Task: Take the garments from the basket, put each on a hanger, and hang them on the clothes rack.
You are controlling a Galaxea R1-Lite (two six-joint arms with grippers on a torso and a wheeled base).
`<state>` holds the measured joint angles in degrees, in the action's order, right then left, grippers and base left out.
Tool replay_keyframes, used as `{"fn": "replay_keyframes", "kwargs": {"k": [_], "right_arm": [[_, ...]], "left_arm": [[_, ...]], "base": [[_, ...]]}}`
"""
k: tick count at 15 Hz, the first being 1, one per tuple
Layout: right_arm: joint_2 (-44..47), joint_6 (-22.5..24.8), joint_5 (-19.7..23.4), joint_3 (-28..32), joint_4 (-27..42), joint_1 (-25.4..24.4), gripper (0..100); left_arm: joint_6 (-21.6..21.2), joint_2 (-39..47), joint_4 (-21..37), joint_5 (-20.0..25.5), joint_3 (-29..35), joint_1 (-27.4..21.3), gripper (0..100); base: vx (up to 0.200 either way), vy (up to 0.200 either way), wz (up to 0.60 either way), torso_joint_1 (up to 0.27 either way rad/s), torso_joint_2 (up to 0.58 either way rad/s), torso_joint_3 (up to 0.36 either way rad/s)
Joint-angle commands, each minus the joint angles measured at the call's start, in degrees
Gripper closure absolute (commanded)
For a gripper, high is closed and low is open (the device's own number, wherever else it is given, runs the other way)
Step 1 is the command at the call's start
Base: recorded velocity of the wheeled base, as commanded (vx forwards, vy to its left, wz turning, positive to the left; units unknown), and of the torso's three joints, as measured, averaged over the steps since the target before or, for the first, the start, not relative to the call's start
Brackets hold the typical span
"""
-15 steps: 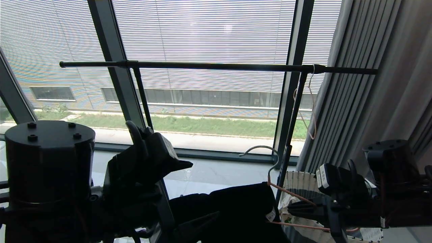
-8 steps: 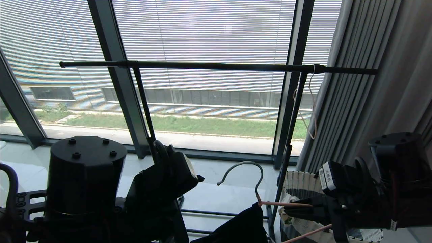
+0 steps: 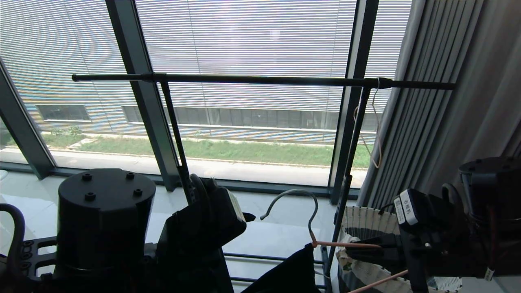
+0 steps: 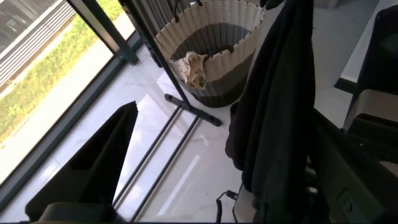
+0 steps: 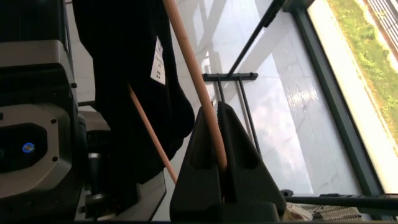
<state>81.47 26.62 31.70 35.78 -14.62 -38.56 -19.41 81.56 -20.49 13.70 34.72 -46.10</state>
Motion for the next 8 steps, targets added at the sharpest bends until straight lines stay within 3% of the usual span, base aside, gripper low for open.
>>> {"fn": "replay_keyframes", "kwargs": {"k": [1, 5, 8], "right_arm": [[-0.35, -0.08, 0.03, 0.17, -0.15, 0.5, 100], [-3.6, -5.79, 0.12, -0.01, -1.64, 0.33, 100], [-5.18, -6.5, 0.12, -0.36, -1.82, -0.55, 100]], "left_arm": [[-0.02, -0.34, 0.01, 0.01, -0.97, 0.05, 0], [0.16, 1.59, -0.87, -0.08, -0.97, 0.23, 0], [0.34, 5.81, -6.75, -0.08, -0.97, 0.58, 0]], "base": [[0.0, 0.0, 0.0, 0.0, 0.0, 0.0], [0.0, 0.0, 0.0, 0.0, 0.0, 0.0], [0.0, 0.0, 0.0, 0.0, 0.0, 0.0]]}}
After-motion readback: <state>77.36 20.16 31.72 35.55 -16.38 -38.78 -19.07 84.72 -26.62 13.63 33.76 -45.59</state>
